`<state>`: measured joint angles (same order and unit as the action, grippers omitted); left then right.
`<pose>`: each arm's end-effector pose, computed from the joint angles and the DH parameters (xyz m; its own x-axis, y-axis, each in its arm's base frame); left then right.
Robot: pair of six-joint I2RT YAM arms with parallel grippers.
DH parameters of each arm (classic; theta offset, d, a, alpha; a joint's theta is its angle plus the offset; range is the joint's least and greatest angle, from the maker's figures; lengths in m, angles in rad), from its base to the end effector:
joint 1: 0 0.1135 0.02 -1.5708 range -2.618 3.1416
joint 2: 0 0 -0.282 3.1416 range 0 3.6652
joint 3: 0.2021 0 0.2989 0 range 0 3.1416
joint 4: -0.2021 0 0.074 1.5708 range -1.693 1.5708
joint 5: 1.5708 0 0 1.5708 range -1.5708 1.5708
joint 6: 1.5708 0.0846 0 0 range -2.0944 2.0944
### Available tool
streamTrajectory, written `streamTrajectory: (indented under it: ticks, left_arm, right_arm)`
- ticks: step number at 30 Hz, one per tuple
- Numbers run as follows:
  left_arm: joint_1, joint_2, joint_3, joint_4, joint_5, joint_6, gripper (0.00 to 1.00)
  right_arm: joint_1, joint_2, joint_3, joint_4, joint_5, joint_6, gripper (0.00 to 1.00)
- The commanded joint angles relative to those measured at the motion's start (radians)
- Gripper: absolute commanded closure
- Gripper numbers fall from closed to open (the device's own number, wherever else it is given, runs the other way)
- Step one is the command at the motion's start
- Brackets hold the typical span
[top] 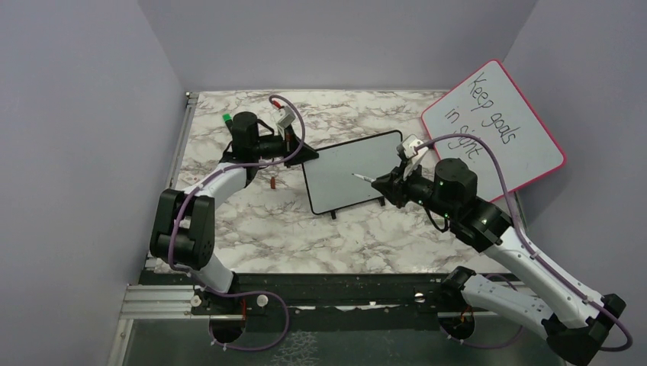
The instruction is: Write a sentence on the whiteboard
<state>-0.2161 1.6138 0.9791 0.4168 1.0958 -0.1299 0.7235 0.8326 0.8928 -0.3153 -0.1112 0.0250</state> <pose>0.3878 -0.1622 0.2456 -0.3319 0.0122 -0.9432 0.9108 0.2643 -0.3171 0.1975 0.1870 0.3597 -0.2075 -0.1501 -0.9666 -0.7334 0.6778 0.0522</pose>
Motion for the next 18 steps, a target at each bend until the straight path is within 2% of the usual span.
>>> streamTrajectory:
  ticks: [1, 9, 14, 18]
  left_arm:
    - [0.004, -0.073, -0.073, 0.033, 0.002, 0.004, 0.97]
    - [0.001, -0.141, -0.183, 0.053, -0.051, -0.045, 1.00]
    - [-0.005, -0.162, -0.221, 0.060, -0.131, -0.109, 1.00]
    - [-0.006, -0.143, -0.220, 0.060, -0.124, -0.150, 1.00]
  right_arm:
    - [0.001, 0.022, -0.008, 0.053, -0.046, -0.016, 0.99]
    - [0.004, 0.056, -0.039, 0.134, -0.035, -0.048, 0.99]
    - [0.036, 0.090, -0.053, 0.195, 0.024, -0.052, 0.99]
    - [0.088, 0.115, -0.058, 0.240, 0.089, -0.077, 0.99]
